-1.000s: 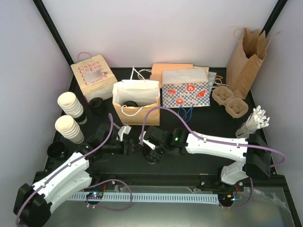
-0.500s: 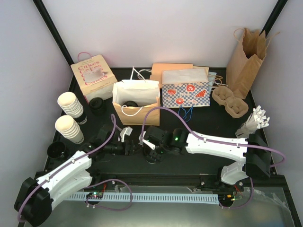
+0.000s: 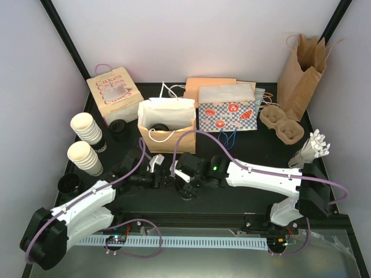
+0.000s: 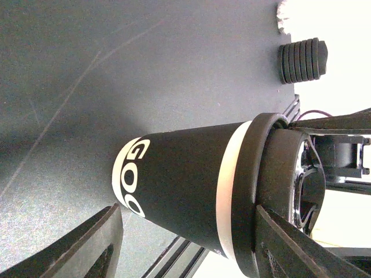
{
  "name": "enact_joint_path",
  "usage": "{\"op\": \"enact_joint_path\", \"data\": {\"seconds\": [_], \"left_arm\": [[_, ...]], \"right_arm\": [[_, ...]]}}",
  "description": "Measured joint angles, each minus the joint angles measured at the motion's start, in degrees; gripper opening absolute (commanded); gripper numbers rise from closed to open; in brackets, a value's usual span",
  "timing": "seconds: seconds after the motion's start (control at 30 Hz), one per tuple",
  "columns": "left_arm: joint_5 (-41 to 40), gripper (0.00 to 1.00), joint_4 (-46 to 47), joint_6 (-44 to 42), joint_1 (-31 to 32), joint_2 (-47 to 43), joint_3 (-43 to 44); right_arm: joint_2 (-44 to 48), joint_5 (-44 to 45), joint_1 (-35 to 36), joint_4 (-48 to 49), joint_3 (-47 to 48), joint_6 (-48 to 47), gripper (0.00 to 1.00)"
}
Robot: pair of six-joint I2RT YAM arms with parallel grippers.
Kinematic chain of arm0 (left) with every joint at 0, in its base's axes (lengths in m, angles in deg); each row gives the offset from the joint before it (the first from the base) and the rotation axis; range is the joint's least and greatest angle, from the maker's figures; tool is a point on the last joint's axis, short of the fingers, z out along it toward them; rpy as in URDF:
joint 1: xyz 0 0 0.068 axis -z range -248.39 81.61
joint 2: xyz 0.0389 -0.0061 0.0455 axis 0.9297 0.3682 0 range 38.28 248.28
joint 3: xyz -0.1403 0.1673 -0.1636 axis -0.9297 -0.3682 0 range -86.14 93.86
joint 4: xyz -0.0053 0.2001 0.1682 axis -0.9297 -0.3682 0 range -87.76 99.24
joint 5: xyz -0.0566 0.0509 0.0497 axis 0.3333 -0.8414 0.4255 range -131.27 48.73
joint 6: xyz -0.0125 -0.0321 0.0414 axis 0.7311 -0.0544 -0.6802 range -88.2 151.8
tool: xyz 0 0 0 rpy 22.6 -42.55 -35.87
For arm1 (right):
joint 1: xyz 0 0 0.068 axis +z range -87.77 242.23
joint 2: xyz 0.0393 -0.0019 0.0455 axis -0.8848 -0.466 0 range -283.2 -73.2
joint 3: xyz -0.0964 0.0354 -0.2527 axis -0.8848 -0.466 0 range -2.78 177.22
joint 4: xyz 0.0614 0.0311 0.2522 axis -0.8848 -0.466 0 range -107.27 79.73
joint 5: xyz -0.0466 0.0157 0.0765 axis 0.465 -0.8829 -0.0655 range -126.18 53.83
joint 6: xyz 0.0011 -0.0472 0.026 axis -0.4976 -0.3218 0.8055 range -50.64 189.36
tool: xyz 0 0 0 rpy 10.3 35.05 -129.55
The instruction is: Pack the takeout coffee
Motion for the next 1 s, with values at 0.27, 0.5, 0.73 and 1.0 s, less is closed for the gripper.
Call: {"op": "enact_joint_path", "data": {"seconds": [0.27, 0.5, 0.73, 1.0], "left_arm": [[2.23, 0.62, 2.89, 0.04, -0.09, 5.16, 1.11], [2.6, 0.63, 3.21, 0.04, -0.07, 7.54, 2.36], [2.71, 0.61, 3.26, 0.5, 0.02, 9.66, 3.5], [4.37, 0.29, 9.7, 4.9, 0.35, 10.38, 1.66]], "right_arm": [[-0.22, 0.13, -0.61, -1.51, 0.44, -0.55, 0.66], [-0.33, 0.15, -0.92, -2.03, 0.52, -0.68, 0.65], [-0.42, 0.44, -1.07, -2.32, 0.52, -0.44, 0.65], [-0.39, 1.01, -1.22, -2.34, 0.44, 0.72, 0.65]]}}
